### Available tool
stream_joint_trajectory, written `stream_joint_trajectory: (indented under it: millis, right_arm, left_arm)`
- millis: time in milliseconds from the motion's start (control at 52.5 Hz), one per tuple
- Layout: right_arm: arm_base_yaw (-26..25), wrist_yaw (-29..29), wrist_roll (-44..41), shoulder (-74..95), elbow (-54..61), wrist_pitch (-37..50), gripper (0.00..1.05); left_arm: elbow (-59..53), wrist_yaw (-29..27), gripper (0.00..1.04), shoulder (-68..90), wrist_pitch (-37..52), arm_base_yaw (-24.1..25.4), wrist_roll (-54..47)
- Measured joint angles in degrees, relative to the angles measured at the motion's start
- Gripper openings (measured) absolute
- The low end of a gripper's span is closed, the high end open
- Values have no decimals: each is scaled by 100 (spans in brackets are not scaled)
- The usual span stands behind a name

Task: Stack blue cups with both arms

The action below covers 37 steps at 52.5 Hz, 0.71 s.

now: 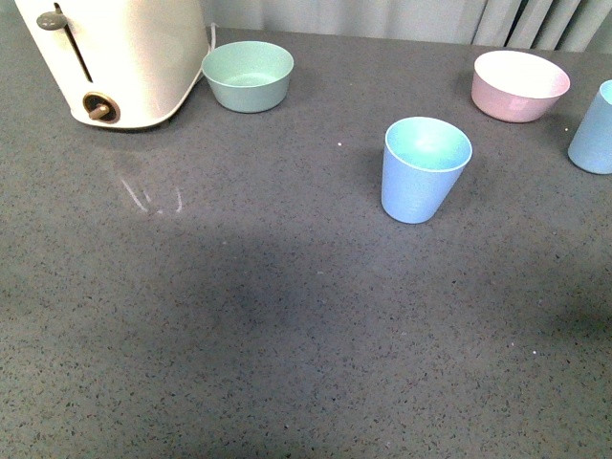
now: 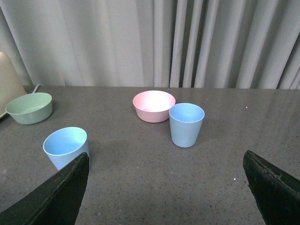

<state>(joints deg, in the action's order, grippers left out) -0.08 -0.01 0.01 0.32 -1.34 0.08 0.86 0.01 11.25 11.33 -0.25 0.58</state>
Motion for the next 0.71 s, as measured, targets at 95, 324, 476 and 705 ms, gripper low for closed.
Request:
stream_joint_trajectory:
  millis: [95,324,476,705]
  right_arm:
    - [0,0,0,0,0,0,96]
    - [0,0,0,0,0,0,96]
    - [0,0,0,0,0,0,96]
    - [-616,-1300,17,1034,-422,-693,96]
  left_arm:
    - [0,0,2,-92,-101,0,2]
    - [0,-2,2,-1069,-1108,2,2]
    - [0,-2,2,-1069,-1126,2,2]
    - [0,0,36,-1069,-1128,2,2]
